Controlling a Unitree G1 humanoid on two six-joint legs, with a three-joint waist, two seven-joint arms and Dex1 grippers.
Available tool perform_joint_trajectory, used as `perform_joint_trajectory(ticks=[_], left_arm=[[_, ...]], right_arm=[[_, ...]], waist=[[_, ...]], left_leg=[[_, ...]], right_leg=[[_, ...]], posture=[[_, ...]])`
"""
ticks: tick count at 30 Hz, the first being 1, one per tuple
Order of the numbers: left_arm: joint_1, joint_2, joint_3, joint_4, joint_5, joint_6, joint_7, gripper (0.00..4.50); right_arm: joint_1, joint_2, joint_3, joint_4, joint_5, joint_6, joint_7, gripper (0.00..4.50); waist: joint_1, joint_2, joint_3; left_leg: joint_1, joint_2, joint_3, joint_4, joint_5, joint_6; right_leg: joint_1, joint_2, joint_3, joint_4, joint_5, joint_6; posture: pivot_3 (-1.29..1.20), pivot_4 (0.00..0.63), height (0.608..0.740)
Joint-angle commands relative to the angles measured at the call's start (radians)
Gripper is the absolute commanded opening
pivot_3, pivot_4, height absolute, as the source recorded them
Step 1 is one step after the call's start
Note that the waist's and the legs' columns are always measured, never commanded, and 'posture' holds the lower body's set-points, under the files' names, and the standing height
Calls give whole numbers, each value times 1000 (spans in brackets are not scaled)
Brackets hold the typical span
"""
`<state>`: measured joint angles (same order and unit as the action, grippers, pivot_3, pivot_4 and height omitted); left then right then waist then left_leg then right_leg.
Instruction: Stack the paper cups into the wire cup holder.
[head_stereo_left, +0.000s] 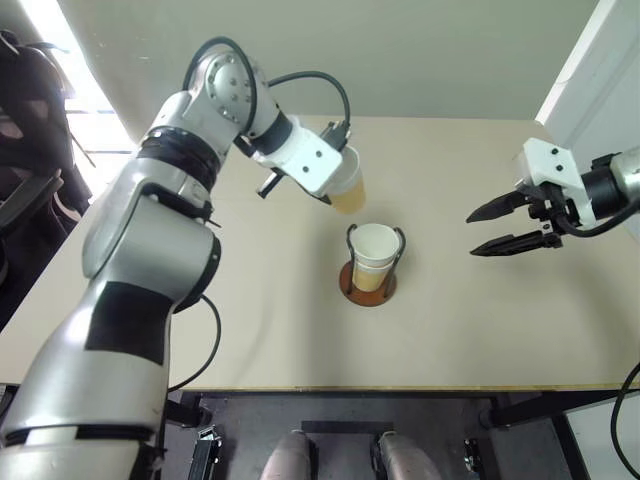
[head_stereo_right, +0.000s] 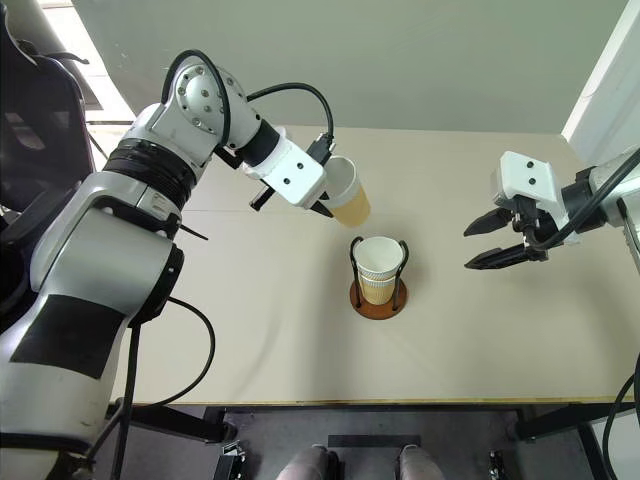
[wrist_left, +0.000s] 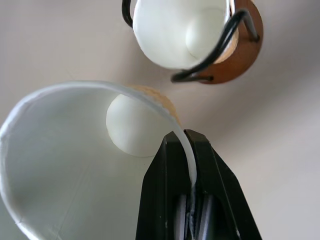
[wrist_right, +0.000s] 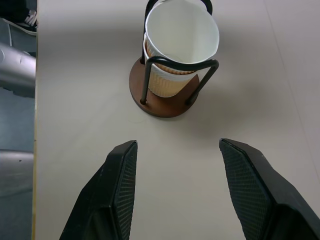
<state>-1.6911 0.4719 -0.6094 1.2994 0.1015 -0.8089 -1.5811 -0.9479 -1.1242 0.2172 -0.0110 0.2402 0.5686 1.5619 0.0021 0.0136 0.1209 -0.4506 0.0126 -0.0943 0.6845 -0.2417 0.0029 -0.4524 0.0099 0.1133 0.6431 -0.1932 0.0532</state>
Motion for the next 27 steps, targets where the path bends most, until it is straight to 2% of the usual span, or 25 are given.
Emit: perform_joint_trajectory(ticks=[1, 6, 19, 27], left_arm=[[-43, -14, -37, -31, -74, 18, -33, 27], [-41, -24, -102, -47, -132, 29, -33, 27], [4, -26, -250, -121, -300, 89, -33, 27], [-42, -51, -241, -124, -357, 119, -33, 27]], right_arm=[[-10, -33, -40, -27, 1, 1, 10, 2656], [-12, -44, -48, -36, 13, 14, 13, 2656], [-145, -64, 8, 26, 10, 1, 53, 2656], [-167, -82, 22, 39, 11, -5, 53, 2656]], waist=[[2, 0, 0], [4, 0, 0], [11, 1, 0], [19, 1, 0]], left_leg=[[0, -2, 2, 0, 0, 0], [0, 0, 1, 2, 0, 0], [-1, 0, 0, 7, -1, 2], [-1, -1, 1, 12, -2, 3]], right_leg=[[0, 2, -1, 0, 0, 0], [0, 1, -1, 0, 1, 1], [2, 1, -2, 0, 2, 2], [4, 1, -1, 0, 2, 3]], posture=[[0, 150, 740], [0, 150, 740], [0, 150, 740], [0, 150, 740]])
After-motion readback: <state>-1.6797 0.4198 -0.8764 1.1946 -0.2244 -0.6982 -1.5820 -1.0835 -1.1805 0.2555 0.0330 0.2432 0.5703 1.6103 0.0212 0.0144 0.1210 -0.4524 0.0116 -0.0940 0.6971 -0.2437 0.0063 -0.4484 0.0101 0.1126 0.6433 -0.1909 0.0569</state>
